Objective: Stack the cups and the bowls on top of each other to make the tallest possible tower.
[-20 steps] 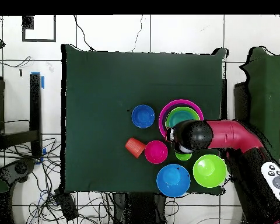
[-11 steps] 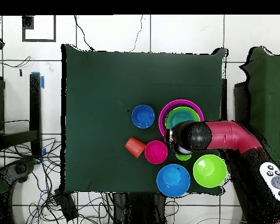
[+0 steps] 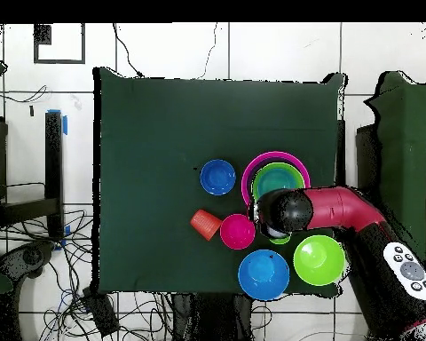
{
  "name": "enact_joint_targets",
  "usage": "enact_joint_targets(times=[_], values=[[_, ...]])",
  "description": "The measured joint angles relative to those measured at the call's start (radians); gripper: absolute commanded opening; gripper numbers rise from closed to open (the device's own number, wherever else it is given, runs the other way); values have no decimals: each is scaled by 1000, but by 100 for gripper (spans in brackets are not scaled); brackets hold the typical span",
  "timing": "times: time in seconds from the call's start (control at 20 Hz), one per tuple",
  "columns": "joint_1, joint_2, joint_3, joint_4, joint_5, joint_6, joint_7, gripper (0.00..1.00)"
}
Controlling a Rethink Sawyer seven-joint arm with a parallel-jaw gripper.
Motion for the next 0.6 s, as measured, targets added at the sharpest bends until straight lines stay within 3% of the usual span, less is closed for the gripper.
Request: enact_joint_targets(times=[0.6], values=[[0, 49, -7, 7, -50, -11, 0, 100]])
